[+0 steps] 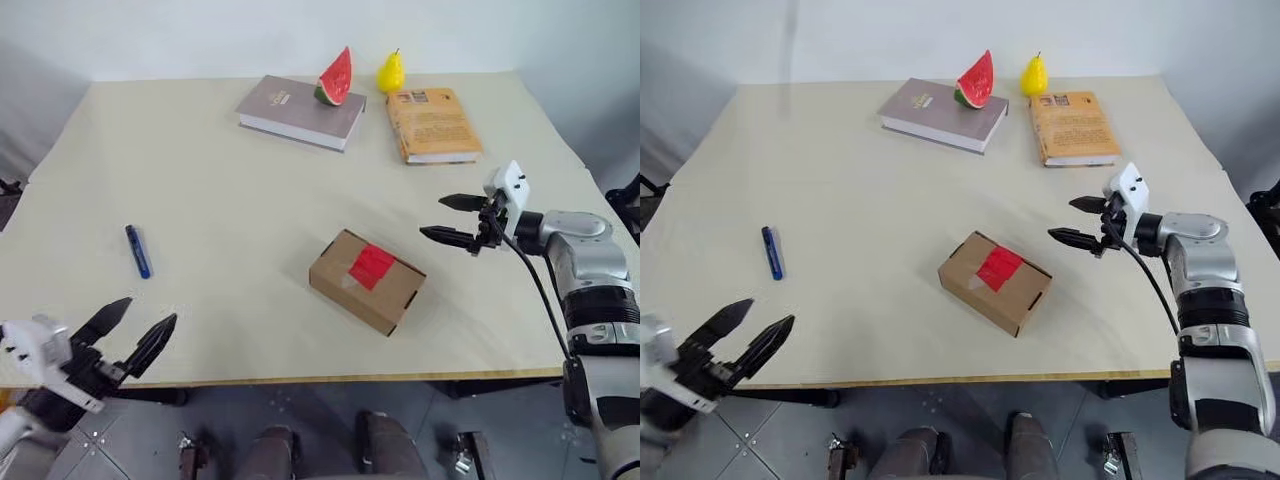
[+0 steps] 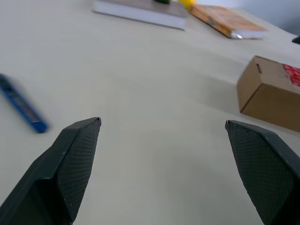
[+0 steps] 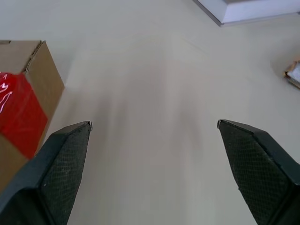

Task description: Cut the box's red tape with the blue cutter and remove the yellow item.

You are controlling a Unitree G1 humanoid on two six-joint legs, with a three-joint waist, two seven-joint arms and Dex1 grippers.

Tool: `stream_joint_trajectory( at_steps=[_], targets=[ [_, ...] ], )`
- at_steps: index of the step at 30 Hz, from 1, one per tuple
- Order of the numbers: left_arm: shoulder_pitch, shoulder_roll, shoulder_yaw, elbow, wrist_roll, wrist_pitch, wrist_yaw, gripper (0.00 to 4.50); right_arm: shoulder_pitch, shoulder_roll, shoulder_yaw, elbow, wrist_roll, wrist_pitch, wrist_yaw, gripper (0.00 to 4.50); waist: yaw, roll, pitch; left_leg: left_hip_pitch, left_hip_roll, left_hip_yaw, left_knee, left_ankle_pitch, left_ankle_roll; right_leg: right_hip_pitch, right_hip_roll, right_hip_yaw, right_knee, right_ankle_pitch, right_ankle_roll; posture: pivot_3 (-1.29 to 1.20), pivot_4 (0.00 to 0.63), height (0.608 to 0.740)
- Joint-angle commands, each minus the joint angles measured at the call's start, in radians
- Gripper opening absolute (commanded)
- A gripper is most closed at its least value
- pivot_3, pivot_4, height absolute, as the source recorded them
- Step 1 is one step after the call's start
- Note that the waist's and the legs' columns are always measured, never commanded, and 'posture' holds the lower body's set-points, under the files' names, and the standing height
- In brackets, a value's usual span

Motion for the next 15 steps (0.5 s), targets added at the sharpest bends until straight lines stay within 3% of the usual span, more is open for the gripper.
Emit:
stream_joint_trajectory(
  at_steps=[1, 7, 15],
  targets=[
    [0.107, -0.038, 0.103, -0.061, -0.032, -0.055, 0.026, 4.50, -0.047, 0.007, -0.009, -0.011, 0.029, 0.057, 0.051, 4.47, 0.004, 0.000, 0.000, 0.000, 0.000, 0.000, 0.000, 0.000, 0.000, 0.000, 0.000, 0.000, 0.000, 0.000, 0.000, 0.00, 0.150, 0.740],
    [0.055, -0.054, 0.076, -0.047, 0.064, -0.040, 0.257, 4.50, -0.067, 0.025, 0.006, -0.045, 0.023, 0.047, 0.111, 4.47, 0.012, 0.000, 0.000, 0.000, 0.000, -0.001, 0.000, -0.001, 0.000, 0.001, 0.000, 0.000, -0.002, 0.000, 0.000, 0.00, 0.150, 0.740],
    [-0.369, -0.026, -0.069, 0.061, 0.209, 0.094, 0.699, 4.50, -0.063, 0.059, 0.001, -0.207, 0.073, 0.123, 0.113, 4.47, 0.010, -0.001, -0.001, 0.000, -0.001, -0.001, 0.001, -0.001, -0.001, -0.001, 0.001, -0.001, 0.006, 0.000, 0.000, 0.00, 0.150, 0.740]
  ],
)
